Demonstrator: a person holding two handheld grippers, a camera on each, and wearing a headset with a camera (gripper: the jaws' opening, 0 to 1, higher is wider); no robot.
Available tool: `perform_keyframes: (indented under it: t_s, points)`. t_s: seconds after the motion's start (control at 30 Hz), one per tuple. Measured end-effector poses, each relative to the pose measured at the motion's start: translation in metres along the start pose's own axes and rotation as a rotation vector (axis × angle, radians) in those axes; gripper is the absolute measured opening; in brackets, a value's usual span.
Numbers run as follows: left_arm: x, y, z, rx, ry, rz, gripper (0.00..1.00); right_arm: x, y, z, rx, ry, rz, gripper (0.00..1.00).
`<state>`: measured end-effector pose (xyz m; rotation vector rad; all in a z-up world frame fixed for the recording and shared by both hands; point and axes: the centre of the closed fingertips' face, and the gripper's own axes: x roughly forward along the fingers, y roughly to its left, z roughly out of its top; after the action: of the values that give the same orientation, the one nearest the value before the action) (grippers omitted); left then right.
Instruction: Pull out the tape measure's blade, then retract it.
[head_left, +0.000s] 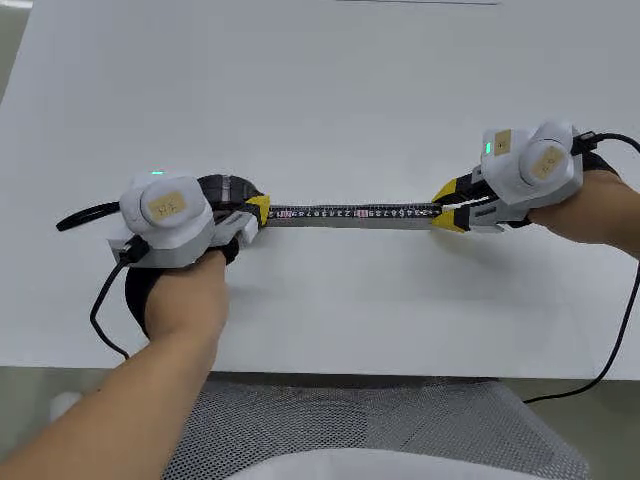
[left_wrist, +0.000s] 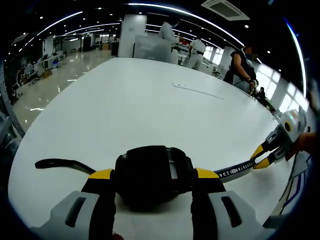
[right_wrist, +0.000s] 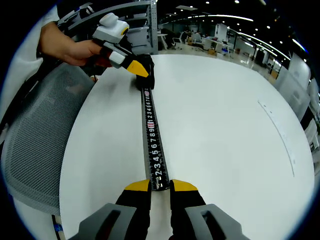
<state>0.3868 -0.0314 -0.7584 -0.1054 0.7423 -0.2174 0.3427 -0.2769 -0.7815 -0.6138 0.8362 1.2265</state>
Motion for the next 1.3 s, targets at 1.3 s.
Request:
perform_keyframes:
  t_s: [1.3]
  points:
    - [-0.001, 0.003, -0.001, -0.032, 0.007, -0.014, 0.56, 0.052, 0.010, 0.071, -0.022, -0.080, 0.049, 0.11]
